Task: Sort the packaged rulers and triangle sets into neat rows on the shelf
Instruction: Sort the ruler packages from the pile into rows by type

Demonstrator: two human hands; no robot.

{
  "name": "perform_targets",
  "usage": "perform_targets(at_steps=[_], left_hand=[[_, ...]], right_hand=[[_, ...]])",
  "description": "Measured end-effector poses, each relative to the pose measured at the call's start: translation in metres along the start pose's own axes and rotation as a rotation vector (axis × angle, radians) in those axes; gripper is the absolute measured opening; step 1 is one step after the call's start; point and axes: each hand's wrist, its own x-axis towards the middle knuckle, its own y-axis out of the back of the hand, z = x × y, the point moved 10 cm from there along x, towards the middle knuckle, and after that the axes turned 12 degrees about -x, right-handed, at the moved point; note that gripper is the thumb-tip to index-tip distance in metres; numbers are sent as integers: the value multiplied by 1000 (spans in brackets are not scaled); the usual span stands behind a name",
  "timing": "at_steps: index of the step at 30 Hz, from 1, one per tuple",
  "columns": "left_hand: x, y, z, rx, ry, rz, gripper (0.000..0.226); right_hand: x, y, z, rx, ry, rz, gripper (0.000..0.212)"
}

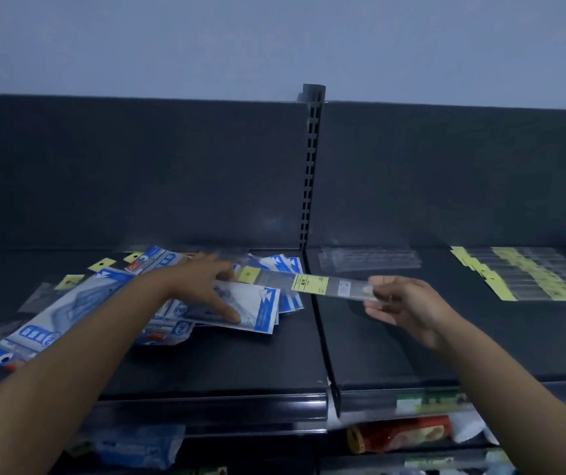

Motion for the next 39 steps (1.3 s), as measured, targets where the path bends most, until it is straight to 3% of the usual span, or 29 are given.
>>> perform_targets(at_steps=[5, 10, 15, 20, 24, 28, 33, 39], left_hand=[[7, 2, 40, -193, -27, -10, 14], [20, 19, 93, -311, -125, 221, 17], [44, 10, 147, -464, -202, 270, 14], [85, 2, 180, -596, -211, 154, 2], [119, -1, 212, -648, -253, 64, 18], [146, -2, 250, -711, -327, 9, 14], [179, -12, 310, -783, -354, -35, 20], [208, -30, 379, -840, -344, 15, 17]], right_hand=[[12, 36, -4, -36, -13, -118, 23], [18, 67, -4, -69, -19, -169, 28], [23, 94, -5, -97, -11, -175, 24], [31, 125, -12, -77, -2, -104, 22], [34, 149, -11, -103, -19, -69, 21], [35, 187, -9, -134, -44, -63, 19], [33, 265, -6, -171, -31, -7, 26], [33, 379, -12, -334, 35, 100, 18]])
